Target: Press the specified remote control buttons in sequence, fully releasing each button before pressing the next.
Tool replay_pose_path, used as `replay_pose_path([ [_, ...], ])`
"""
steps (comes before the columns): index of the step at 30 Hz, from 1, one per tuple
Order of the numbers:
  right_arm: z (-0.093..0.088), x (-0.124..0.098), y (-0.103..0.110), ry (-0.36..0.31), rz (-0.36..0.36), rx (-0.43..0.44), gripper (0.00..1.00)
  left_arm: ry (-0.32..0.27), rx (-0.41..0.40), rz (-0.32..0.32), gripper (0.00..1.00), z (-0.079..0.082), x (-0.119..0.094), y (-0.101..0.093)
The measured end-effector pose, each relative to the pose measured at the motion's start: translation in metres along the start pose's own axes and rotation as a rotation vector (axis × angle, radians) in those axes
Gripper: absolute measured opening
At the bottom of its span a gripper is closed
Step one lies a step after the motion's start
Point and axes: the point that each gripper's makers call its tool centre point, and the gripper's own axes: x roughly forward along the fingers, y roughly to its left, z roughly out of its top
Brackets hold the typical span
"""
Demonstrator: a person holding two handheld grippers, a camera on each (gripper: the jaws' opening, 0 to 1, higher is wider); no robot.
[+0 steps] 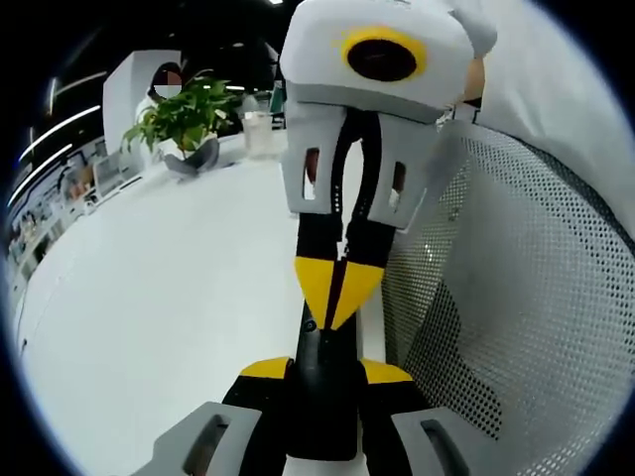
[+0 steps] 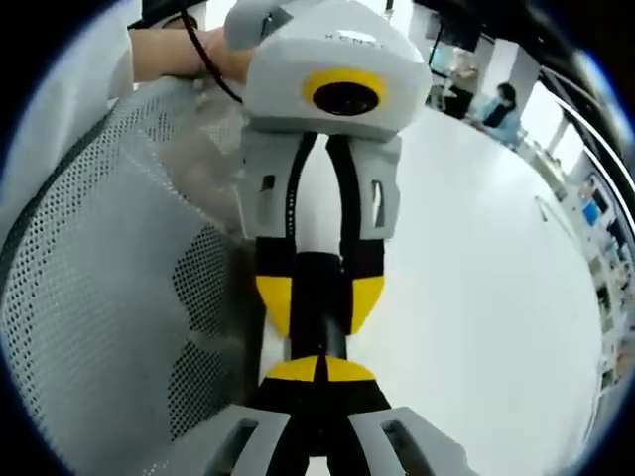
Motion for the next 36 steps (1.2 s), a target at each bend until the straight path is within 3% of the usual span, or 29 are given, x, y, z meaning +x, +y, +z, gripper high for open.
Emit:
replay_pose_path([
  [1,0.0,0.0,0.0,-0.006,0.001,0.016,0.0,0.0,0.0,0.0,0.25,0.0,0.0,0.0],
  [3,0.001,-0.001,0.0,-0.038,0.025,0.128,0.0,0.0,0.001,0.001,0.25,0.0,0.0,0.0],
  [6,0.001,-0.003,-0.001,-0.06,0.048,0.197,0.0,-0.002,0.0,0.001,0.25,0.0,0.0,0.0],
  [12,-0.008,-0.004,-0.017,-0.026,0.009,0.198,0.0,-0.001,-0.001,0.001,0.25,-0.001,0.0,0.0],
  [15,-0.002,-0.003,-0.015,-0.056,0.051,0.24,0.0,-0.001,0.0,0.001,0.25,0.0,0.0,0.0],
  [20,-0.002,0.0,-0.014,-0.026,0.084,0.214,0.0,-0.002,-0.002,0.001,0.25,0.0,0.0,0.001],
  [36,-0.002,0.004,-0.017,0.041,0.169,0.297,0.0,0.0,0.0,0.0,0.24,0.0,0.0,0.002],
])
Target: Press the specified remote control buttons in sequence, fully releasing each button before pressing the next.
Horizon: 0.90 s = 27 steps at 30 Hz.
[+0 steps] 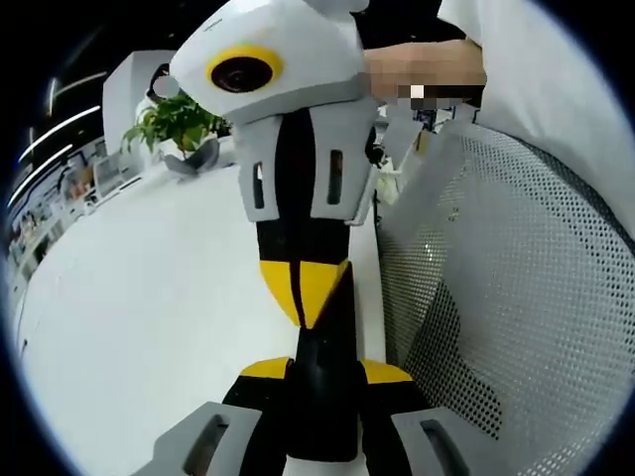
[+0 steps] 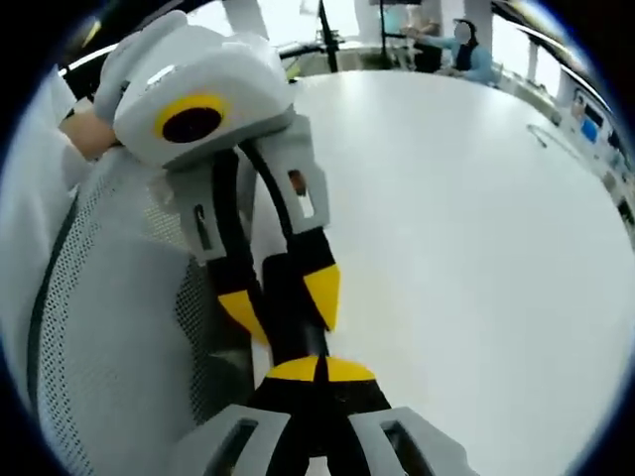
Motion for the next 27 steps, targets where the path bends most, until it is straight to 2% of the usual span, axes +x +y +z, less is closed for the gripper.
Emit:
replay_pose_path([
  [5,0.001,0.003,-0.001,0.029,-0.018,0.022,0.0,-0.001,-0.006,0.0,0.24,0.0,0.0,0.0],
  [9,-0.001,0.002,-0.001,0.014,-0.038,0.029,0.0,-0.001,-0.005,0.0,0.24,0.0,0.0,0.0],
  [12,0.0,0.001,-0.001,-0.065,-0.07,0.029,0.0,-0.001,-0.005,0.0,0.24,0.0,0.0,0.0],
  [15,-0.002,-0.002,0.0,-0.11,-0.088,0.042,0.0,-0.003,-0.009,0.001,0.24,0.0,0.0,0.0],
  [18,0.009,-0.004,0.013,-0.174,-0.045,0.06,0.0,-0.004,-0.01,0.0,0.24,0.0,0.0,0.0],
  [20,0.01,-0.002,0.016,-0.162,-0.047,0.039,0.0,-0.004,-0.009,0.0,0.24,0.0,0.0,0.0],
  [22,0.005,0.003,0.017,-0.114,-0.054,-0.011,0.0,-0.005,-0.011,-0.001,0.24,0.0,0.0,0.0],
  [26,0.007,0.002,0.016,-0.113,-0.045,-0.038,0.0,-0.007,-0.013,-0.002,0.24,0.0,0.0,0.0],
  [27,0.007,0.002,0.017,-0.101,-0.044,-0.093,0.0,-0.007,-0.014,-0.002,0.24,0.0,0.0,0.0],
])
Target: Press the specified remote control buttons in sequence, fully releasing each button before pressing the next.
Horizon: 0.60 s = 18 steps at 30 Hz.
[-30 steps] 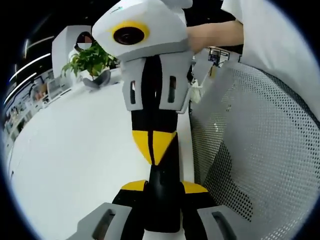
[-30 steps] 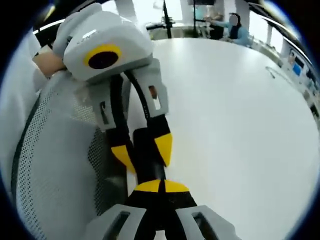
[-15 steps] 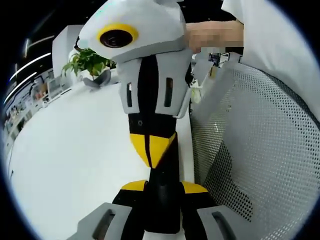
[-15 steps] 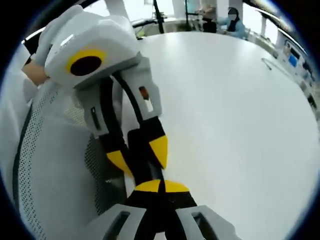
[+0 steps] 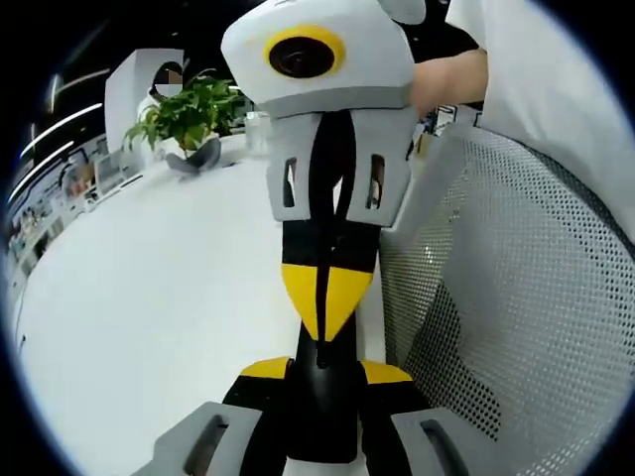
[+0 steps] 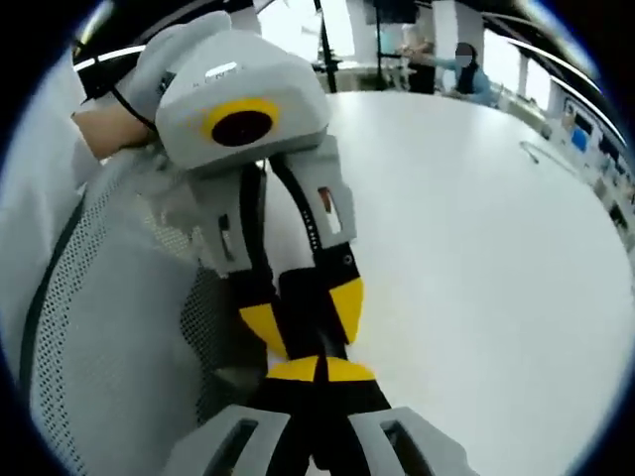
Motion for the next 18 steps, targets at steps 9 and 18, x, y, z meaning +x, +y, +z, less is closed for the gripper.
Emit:
replay_pose_path([
  [9,-0.0006,0.0034,0.0019,0.076,-0.037,-0.184,0.0,-0.002,-0.009,-0.004,0.24,-0.0002,0.0001,-0.0009],
  [18,0.0004,0.0037,0.0005,0.032,-0.092,-0.228,0.0,-0.003,-0.012,-0.004,0.24,-0.0002,-0.0004,-0.0015],
])
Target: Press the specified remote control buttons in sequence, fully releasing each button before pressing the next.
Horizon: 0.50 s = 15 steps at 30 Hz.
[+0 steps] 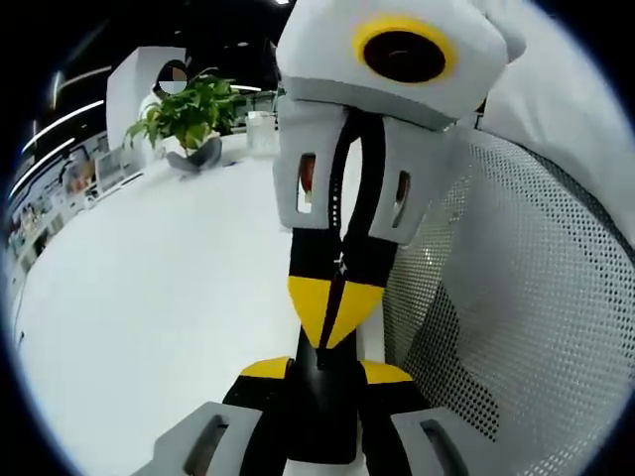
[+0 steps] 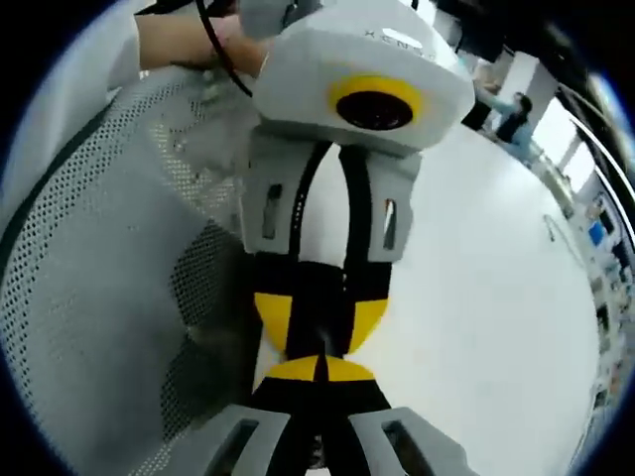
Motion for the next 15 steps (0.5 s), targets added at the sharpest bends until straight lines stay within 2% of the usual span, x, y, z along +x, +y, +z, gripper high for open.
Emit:
replay_pose_path([
  [2,0.001,-0.0009,-0.0008,-0.056,0.006,0.088,0.0,-0.001,-0.001,0.0,0.24,0.0001,-0.0001,0.0001],
  [4,0.0005,-0.0028,-0.0012,-0.084,0.015,0.178,0.0,-0.003,-0.007,0.001,0.24,0.0001,-0.0002,0.0002],
  [11,0.0095,0.0004,0.0038,-0.078,0.018,0.122,0.0,-0.004,-0.009,0.0,0.24,0.0001,-0.0002,0.0006],
  [12,0.004,0.0022,0.0043,-0.034,0.019,0.086,0.0,-0.005,-0.01,0.0,0.24,0.0,-0.0002,0.0006],
  [13,0.0083,0.002,0.0025,-0.052,0.009,0.068,0.0,-0.004,-0.007,0.0,0.24,-0.0001,-0.0001,0.0005],
  [15,0.0068,0.0017,0.0035,-0.022,0.009,0.109,0.0,-0.004,-0.007,0.001,0.24,0.0002,-0.0001,0.0006],
])
